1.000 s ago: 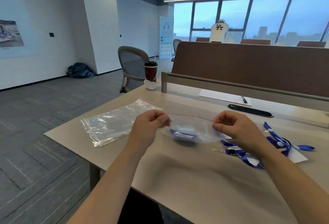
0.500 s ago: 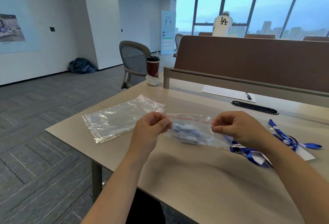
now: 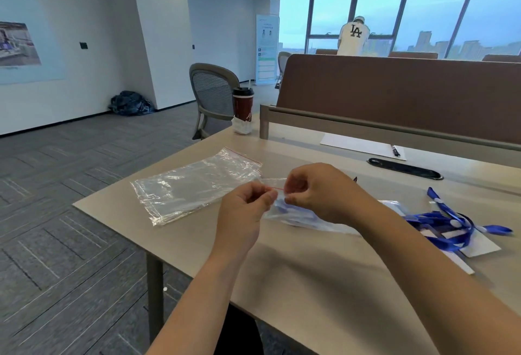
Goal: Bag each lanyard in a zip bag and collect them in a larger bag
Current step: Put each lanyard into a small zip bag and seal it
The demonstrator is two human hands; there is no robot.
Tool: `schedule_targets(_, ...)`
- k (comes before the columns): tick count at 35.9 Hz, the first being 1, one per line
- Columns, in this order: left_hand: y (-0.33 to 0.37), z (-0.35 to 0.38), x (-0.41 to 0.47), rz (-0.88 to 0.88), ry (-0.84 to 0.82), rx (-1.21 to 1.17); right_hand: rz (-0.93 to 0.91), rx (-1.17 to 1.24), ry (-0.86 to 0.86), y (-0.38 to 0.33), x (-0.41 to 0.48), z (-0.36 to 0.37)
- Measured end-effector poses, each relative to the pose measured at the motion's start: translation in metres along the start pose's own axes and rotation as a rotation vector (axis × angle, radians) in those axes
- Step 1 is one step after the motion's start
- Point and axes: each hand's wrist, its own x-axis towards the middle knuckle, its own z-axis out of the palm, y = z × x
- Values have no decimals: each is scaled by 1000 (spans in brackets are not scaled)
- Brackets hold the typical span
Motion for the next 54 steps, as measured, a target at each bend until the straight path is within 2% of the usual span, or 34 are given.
schedule_targets(9,10,-5,-1,-85,-6,-120,-1,22,-41,0,5,0)
schedule_targets(21,4,-1,-2,56,11,172,-14,80,-38,-3,11,9)
schedule_targets(32,3,5,-5,42,181,145,36,15,-23,9,3,3)
schedule_targets(36,5,3,-9,23,99,133,64,-8,-33,19,-6,-4)
schedule_targets(41,11,0,-4,-87,-50,55,33,-81,-40,15,-10,-5)
schedule_targets(45,14,4,0,-80,-158,205,-1,-92,-47,11,-13,-4)
schedule_targets(54,15,9,2,49,-102,364,-3,-7,-47,13,-11,0)
